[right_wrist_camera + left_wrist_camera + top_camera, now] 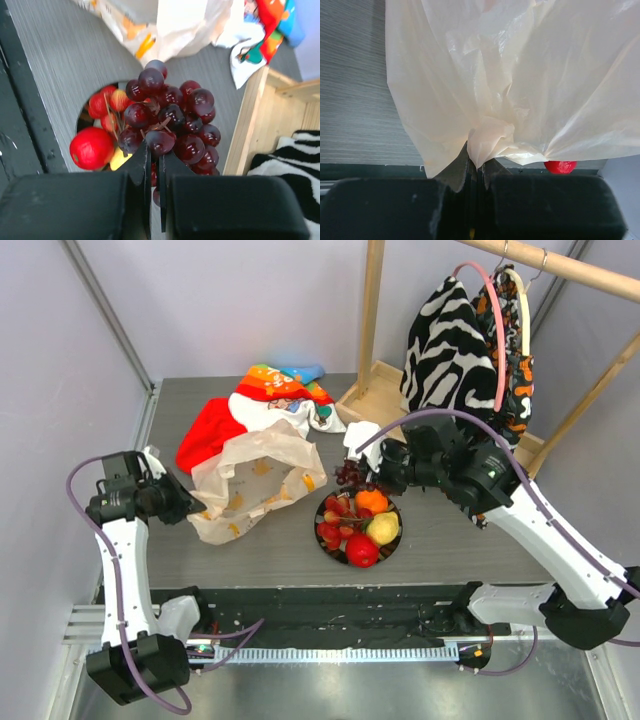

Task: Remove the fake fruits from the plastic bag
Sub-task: Place the fake fruit on the plate.

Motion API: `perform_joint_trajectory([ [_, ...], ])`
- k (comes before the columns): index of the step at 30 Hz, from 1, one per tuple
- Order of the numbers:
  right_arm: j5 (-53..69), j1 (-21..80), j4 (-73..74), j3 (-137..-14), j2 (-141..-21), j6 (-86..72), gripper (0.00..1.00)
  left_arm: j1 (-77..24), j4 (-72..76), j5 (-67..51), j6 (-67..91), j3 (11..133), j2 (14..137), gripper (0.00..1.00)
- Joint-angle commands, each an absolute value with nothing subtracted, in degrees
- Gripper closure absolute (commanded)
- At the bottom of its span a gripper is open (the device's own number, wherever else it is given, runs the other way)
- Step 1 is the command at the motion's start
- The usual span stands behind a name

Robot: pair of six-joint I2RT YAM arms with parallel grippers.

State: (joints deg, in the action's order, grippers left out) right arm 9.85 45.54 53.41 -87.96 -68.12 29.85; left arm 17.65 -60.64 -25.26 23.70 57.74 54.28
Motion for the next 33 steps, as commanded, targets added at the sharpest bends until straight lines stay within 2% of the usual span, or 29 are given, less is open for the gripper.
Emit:
perform_joint_trajectory([
  [1,5.9,45.5,53.0,-84.7,-68.8,33.9,0.98,18.2,-59.4,-26.0,24.2,60.4,54.2,1.0],
  [11,4.6,44.2,52.6,-79.5,-70.7,37.7,0.99,18.4,-61.7,-25.9,23.0,58.3,51.0,1.0],
  [24,2.8,41.4,53.9,-78.6,-69.7,46.0,0.98,18.9,-61.8,-26.2,22.9,57.3,50.3,1.0],
  [33,-2.5,37.8,51.8,-75.0,-71.9,48.7,0.99,19.2,-62.5,-26.6,22.7,56.3,49.0,1.0],
])
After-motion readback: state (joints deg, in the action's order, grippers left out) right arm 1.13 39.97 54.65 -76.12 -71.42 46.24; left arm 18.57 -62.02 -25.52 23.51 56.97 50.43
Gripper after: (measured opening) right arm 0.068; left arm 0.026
